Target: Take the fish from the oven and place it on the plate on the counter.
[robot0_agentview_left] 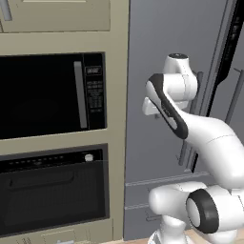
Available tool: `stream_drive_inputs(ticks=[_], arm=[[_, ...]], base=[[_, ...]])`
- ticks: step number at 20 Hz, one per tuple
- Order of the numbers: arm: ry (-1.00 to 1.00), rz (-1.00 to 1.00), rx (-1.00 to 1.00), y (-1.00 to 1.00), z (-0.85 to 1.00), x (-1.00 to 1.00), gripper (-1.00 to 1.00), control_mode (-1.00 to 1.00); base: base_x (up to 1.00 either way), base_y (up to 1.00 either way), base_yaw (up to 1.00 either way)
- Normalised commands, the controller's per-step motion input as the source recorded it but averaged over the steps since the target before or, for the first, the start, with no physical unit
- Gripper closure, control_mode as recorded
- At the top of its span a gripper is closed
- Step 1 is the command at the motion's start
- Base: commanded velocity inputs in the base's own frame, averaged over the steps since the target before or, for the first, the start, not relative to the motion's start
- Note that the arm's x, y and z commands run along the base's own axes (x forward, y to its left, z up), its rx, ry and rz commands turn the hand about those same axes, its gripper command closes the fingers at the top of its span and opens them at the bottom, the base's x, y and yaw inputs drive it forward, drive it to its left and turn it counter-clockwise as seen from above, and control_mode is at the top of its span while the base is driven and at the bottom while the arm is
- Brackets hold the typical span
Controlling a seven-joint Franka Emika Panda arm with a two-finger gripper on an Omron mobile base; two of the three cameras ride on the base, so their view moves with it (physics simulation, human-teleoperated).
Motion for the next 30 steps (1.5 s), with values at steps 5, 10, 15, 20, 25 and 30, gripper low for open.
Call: stream_drive_inputs(ticks=[5, 10, 15, 20, 25, 30], arm=[[-0.09, 0.16, -0.03, 0.52, -0.02, -0.82, -1.0, -1.0], [-0.21, 0.24, -0.21, 1.0, -0.39, -0.97, -1.0, -1.0], [-0.43, 0.26, -0.32, 1.0, -0.74, -0.6, -1.0, -1.0], [-0.41, 0.33, -0.35, 1.0, -0.78, -0.13, -1.0, -1.0], [-0.19, 0.39, -0.49, 1.0, -0.44, 0.0, -1.0, -1.0], [-0.21, 0.3, -0.5, 1.0, -0.57, 0.15, -1.0, -1.0]], base=[[0.0, 0.0, 0.0], [0.0, 0.0, 0.0], [0.0, 0.0, 0.0], [0.0, 0.0, 0.0], [0.0, 0.0, 0.0], [0.0, 0.0, 0.0]])
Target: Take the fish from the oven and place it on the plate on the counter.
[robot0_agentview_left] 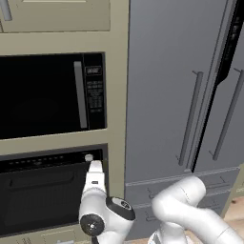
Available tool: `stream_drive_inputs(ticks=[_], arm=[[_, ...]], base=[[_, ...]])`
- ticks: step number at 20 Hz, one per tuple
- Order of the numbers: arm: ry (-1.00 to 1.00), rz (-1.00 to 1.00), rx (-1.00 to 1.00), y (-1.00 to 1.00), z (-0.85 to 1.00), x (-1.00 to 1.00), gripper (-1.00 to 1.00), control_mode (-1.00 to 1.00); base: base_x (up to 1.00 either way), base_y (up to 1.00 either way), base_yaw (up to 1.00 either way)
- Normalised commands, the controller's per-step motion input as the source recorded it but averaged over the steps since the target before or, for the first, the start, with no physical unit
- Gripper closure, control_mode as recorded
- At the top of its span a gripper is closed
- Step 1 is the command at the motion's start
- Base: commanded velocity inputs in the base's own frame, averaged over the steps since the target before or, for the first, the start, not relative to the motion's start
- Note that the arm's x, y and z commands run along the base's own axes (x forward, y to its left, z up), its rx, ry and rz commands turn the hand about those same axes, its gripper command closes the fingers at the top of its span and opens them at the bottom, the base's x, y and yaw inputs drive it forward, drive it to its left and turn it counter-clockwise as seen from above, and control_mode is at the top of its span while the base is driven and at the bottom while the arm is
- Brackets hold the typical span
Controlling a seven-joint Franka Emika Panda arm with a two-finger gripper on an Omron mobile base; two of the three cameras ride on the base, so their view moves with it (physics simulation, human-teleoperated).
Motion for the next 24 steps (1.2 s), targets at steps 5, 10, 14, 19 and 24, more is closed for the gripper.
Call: stream_drive_inputs(ticks=[5, 10, 14, 19, 24], arm=[[-0.23, 0.22, -0.42, 1.0, -0.59, 0.35, -1.0, -1.0], [-0.06, 0.06, -0.36, 1.0, -0.25, 0.5, -1.0, -1.0], [0.0, -0.08, -0.04, 1.0, -0.34, 0.1, -1.0, -1.0], [-0.01, -0.21, 0.01, 0.98, -0.41, 0.16, -1.0, -1.0], [-0.05, -0.18, 0.13, 0.64, -0.62, 0.34, -1.0, -1.0]], base=[[0.0, 0.0, 0.0], [0.0, 0.0, 0.0], [0.0, 0.0, 0.0], [0.0, 0.0, 0.0], [0.0, 0.0, 0.0]])
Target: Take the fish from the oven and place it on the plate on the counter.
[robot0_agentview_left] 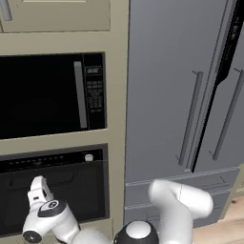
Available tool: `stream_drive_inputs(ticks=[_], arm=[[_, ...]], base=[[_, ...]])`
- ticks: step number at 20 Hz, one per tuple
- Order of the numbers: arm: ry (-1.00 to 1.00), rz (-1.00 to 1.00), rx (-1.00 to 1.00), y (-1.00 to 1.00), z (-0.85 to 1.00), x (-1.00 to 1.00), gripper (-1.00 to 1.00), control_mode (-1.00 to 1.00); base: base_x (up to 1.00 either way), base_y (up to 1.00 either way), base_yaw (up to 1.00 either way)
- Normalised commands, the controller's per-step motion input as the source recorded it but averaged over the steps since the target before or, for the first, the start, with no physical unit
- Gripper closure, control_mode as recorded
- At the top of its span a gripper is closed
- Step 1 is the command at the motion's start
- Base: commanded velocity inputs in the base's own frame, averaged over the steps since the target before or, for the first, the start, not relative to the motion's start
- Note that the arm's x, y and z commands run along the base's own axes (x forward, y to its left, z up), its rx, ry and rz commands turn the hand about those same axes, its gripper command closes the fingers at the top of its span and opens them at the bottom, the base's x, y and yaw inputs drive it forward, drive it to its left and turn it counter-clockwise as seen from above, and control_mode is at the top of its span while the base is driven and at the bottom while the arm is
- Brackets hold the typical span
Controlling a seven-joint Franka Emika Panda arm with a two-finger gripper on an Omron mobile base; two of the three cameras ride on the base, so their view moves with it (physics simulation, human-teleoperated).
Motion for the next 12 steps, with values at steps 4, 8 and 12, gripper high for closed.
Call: stream_drive_inputs(ticks=[4, 8, 12], arm=[[-0.08, 0.0, 0.25, 0.12, -0.83, 0.43, -1.0, -1.0], [-0.1, 0.0, 0.12, 0.0, -0.17, 0.55, -1.0, -1.0], [-0.03, 0.0, 0.05, 0.0, 0.0, 0.52, -1.0, -1.0]], base=[[0.0, 0.0, 0.0], [0.0, 0.0, 0.0], [0.0, 0.0, 0.0]])
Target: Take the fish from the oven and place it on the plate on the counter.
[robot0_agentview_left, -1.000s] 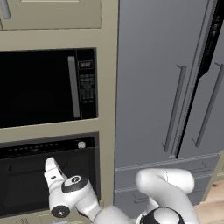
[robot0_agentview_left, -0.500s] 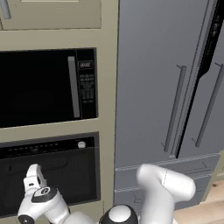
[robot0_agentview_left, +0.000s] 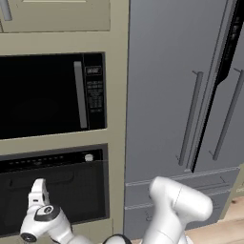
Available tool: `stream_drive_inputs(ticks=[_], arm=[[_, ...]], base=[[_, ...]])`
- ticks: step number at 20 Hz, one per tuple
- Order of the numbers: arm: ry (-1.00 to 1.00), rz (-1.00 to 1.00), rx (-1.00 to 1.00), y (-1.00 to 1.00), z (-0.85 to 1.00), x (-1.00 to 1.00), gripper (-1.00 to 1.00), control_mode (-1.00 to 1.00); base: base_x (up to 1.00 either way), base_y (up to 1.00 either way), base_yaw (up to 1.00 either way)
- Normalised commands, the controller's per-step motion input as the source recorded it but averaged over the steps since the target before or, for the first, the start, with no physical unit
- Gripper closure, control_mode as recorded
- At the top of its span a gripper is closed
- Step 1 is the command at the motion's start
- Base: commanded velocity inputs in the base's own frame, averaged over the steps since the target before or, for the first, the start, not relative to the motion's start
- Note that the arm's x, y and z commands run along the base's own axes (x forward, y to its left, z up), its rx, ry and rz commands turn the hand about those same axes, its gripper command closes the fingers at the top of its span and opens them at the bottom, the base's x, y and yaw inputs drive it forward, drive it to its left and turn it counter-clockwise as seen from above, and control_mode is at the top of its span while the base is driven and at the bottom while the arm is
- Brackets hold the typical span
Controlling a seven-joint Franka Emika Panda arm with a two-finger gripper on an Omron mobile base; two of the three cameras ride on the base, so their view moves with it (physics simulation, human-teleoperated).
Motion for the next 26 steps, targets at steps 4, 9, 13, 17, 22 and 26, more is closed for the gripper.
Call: stream_drive_inputs(ticks=[4, 9, 13, 17, 22, 26], arm=[[0.0, 0.0, 0.04, 0.0, -0.01, 0.6, -1.0, -1.0], [0.0, 0.0, 0.01, 0.0, -0.04, 0.73, 1.0, -1.0], [0.11, 0.0, 0.04, 0.01, -0.11, 0.24, 1.0, -1.0], [0.38, 0.03, 0.09, 0.39, -0.56, -0.77, 1.0, -1.0], [0.32, 0.04, 0.0, 0.58, -1.0, -1.0, 1.0, -1.0], [0.47, 0.05, 0.0, 0.5, -0.94, -1.0, 1.0, -1.0]], base=[[0.0, 0.0, 0.0], [0.0, 0.0, 0.0], [0.0, 0.0, 0.0], [0.0, 0.0, 0.0], [0.0, 0.0, 0.0], [0.0, 0.0, 0.0]])
